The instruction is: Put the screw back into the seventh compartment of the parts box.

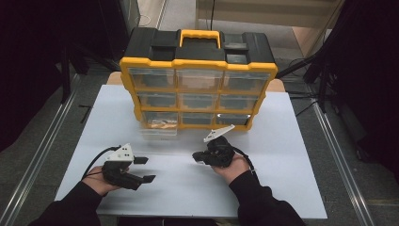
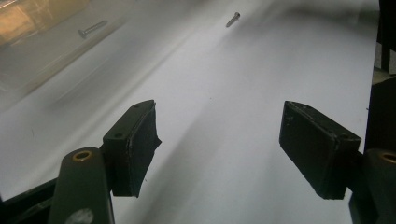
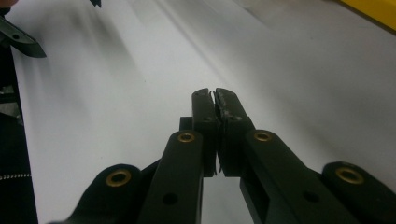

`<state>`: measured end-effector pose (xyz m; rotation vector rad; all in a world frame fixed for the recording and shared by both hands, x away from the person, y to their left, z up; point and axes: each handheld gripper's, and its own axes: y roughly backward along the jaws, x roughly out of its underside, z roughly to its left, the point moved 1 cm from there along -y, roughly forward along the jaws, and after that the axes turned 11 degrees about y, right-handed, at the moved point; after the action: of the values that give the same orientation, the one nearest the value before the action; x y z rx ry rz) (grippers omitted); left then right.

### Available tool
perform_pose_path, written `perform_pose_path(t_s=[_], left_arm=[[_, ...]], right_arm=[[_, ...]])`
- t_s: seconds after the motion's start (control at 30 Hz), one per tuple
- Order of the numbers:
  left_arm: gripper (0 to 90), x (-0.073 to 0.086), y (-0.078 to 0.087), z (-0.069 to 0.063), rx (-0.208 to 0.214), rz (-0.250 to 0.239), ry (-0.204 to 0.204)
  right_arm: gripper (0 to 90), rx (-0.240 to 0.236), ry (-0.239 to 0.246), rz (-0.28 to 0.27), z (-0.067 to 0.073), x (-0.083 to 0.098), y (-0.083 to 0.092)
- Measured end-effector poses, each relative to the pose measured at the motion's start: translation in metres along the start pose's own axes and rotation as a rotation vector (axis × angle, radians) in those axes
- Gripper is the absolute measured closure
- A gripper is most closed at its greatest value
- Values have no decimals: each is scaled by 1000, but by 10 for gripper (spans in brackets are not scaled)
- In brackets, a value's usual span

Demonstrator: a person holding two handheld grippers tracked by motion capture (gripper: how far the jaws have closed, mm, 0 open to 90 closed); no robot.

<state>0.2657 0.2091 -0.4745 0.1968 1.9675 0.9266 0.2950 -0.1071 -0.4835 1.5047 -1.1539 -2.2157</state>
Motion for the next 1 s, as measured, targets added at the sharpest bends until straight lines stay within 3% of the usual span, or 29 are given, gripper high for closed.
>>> perform_pose_path(t_s=[0.2,1.0], left_arm=[[276,0,0,0,-1,-3,1],[276,-1,1,-1,-5,8,-5]], right_arm=[[890,-3,-15,-6,1,-5,0],[890,-18,4,-30,6,-30,-3]])
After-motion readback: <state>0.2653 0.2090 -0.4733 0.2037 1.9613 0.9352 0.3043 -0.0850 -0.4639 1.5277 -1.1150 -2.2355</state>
